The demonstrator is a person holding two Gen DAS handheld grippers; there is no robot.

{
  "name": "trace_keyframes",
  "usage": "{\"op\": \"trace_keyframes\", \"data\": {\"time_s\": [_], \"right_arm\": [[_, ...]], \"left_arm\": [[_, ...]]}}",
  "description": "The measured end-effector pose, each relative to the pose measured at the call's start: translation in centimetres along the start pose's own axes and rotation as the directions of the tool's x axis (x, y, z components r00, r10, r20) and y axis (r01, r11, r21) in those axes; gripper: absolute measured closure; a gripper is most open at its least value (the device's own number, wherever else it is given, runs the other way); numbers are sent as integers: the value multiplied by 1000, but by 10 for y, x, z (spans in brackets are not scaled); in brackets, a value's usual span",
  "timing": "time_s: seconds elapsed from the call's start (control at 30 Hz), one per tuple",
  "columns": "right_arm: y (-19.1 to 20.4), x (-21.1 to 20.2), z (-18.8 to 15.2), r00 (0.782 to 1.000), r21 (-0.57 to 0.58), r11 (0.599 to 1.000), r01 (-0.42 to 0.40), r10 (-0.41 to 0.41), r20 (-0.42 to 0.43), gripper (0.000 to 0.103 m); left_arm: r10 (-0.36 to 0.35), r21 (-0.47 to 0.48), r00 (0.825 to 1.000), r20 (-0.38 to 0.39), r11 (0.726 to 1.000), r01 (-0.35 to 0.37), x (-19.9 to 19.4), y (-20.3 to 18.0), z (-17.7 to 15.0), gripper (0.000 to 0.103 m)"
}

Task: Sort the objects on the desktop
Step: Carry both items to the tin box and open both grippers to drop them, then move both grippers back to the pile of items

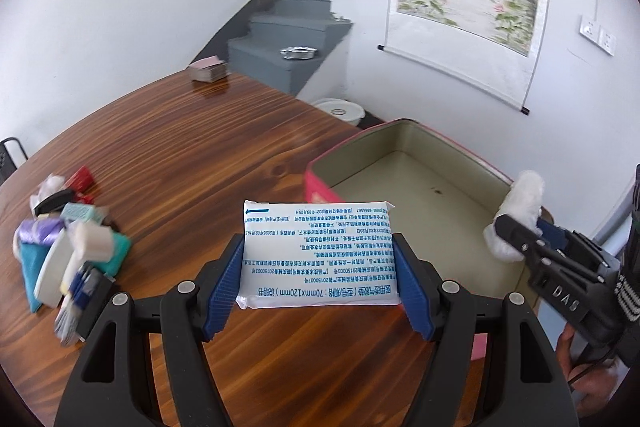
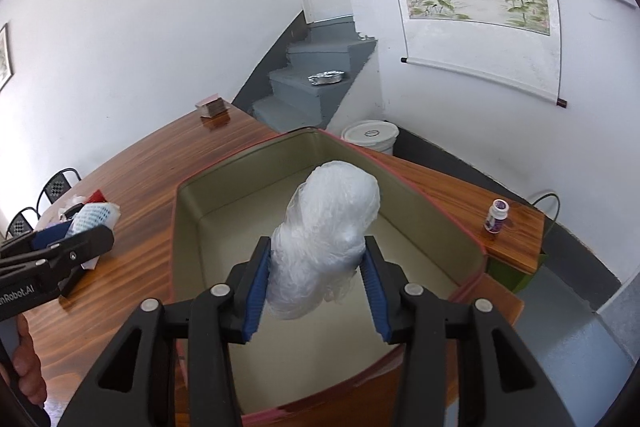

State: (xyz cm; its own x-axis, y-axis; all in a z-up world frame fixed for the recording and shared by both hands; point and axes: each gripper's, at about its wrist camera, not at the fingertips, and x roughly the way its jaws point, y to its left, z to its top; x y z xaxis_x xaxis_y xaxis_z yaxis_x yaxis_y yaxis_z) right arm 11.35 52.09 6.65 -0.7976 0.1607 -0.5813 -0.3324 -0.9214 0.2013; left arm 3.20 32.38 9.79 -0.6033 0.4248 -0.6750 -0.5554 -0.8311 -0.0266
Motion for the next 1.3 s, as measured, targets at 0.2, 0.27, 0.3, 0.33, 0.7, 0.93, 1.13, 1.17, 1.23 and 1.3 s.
{"op": "trace_keyframes", "data": {"time_s": [0.2, 0.27, 0.3, 0.33, 0.7, 0.93, 1.13, 1.17, 1.23, 1.3], "right_arm": [[-12, 0, 0, 1000, 25, 1000, 9, -9, 2, 39], [-17, -1, 0, 1000, 33, 999, 12, -12, 6, 38], [-19, -1, 0, 1000, 35, 999, 14, -14, 7, 38], [-20, -2, -1, 1000, 38, 999, 17, -17, 8, 38], [-32, -12, 3, 997, 74, 995, 64, -67, 39, 33], [-34, -11, 5, 996, 96, 992, 77, -81, 42, 31], [-29, -13, 6, 996, 93, 993, 73, -78, 48, 29], [-28, -14, 6, 996, 93, 993, 71, -76, 50, 28], [-24, -14, 7, 996, 89, 994, 65, -70, 52, 28], [-19, -14, 7, 997, 79, 995, 55, -59, 52, 28]], "left_arm": [[-28, 17, 1000, -7, 999, 28, 6, -14, 6, 30], [-36, 22, 999, -7, 999, 36, 8, -20, 9, 30], [-43, 25, 999, -6, 999, 43, 9, -23, 11, 30], [-47, 27, 999, -5, 999, 47, 11, -26, 13, 30], [-145, 32, 989, -36, 989, 147, 30, -56, 27, 29], [-204, 0, 975, -83, 979, 205, 38, -62, 27, 27], [-204, 6, 977, -69, 979, 205, 32, -58, 28, 25], [-195, 14, 979, -59, 980, 196, 30, -57, 27, 25], [-174, 25, 984, -46, 984, 175, 26, -55, 26, 25], [-150, 29, 988, -38, 988, 151, 23, -48, 25, 25]]}}
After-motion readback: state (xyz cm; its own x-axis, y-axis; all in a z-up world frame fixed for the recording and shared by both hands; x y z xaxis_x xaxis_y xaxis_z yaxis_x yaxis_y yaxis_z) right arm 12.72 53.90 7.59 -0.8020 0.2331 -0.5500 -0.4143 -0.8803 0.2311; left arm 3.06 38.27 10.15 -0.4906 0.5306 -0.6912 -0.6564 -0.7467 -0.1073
